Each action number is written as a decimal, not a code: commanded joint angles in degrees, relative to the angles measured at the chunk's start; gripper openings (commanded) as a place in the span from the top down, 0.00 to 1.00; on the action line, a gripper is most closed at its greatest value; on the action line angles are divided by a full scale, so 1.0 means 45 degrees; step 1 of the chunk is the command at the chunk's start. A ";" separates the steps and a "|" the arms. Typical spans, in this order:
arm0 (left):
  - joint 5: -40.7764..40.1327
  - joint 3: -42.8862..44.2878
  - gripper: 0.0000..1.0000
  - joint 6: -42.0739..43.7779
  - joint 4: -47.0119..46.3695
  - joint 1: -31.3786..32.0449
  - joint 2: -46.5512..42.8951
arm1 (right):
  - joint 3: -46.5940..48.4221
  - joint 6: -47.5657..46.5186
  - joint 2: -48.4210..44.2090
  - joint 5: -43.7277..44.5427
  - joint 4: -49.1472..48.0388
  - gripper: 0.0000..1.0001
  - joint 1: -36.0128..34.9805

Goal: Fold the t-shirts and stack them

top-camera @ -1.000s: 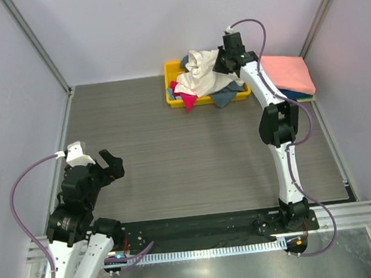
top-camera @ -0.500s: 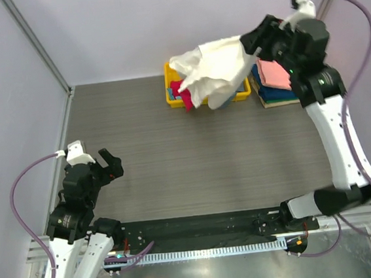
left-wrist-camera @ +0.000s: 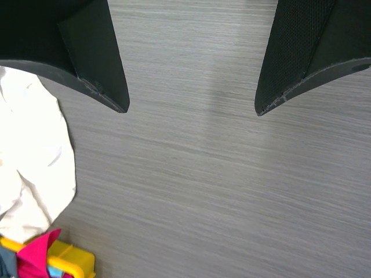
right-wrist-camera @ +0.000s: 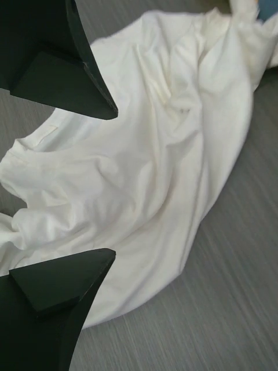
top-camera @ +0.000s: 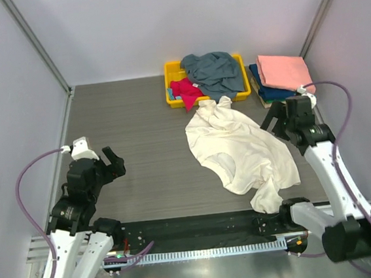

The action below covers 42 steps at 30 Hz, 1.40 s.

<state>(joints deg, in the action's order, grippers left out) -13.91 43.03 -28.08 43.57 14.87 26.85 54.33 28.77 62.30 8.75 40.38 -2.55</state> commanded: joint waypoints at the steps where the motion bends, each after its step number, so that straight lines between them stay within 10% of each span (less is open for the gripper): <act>1: 0.1097 0.0497 0.13 0.0009 -0.0346 0.0073 0.0827 | 0.0038 -0.0183 -0.2046 0.0222 0.0263 0.00 -0.0039; 8: 0.3013 0.0285 0.17 -0.1820 -0.1067 0.1632 0.2780 | -0.0783 0.0380 -0.3142 -0.0575 0.1123 0.00 -0.0020; 18: -0.0892 0.1587 0.08 -0.3878 -0.5149 0.9425 0.9493 | -0.1429 0.1222 -0.2829 -0.2529 0.0929 0.00 -0.0020; 32: -0.0854 0.4754 0.12 -0.5556 -0.7280 0.9117 1.7328 | -0.0432 0.1301 -0.4802 -0.4581 0.2140 0.00 -0.0020; 39: -0.0288 0.5108 0.55 -0.6300 -0.7690 0.8356 1.8253 | -0.0587 0.1086 -0.4646 -0.4719 0.2159 0.00 -0.0020; 42: -0.0190 0.4737 0.92 -0.6203 -0.7632 0.7615 1.7766 | -0.0705 0.1047 -0.4509 -0.4758 0.2023 0.00 -0.0020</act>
<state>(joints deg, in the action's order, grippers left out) -14.70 65.45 -55.09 10.33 52.21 108.09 50.24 33.98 41.65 -11.00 49.80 -2.55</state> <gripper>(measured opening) 0.119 0.996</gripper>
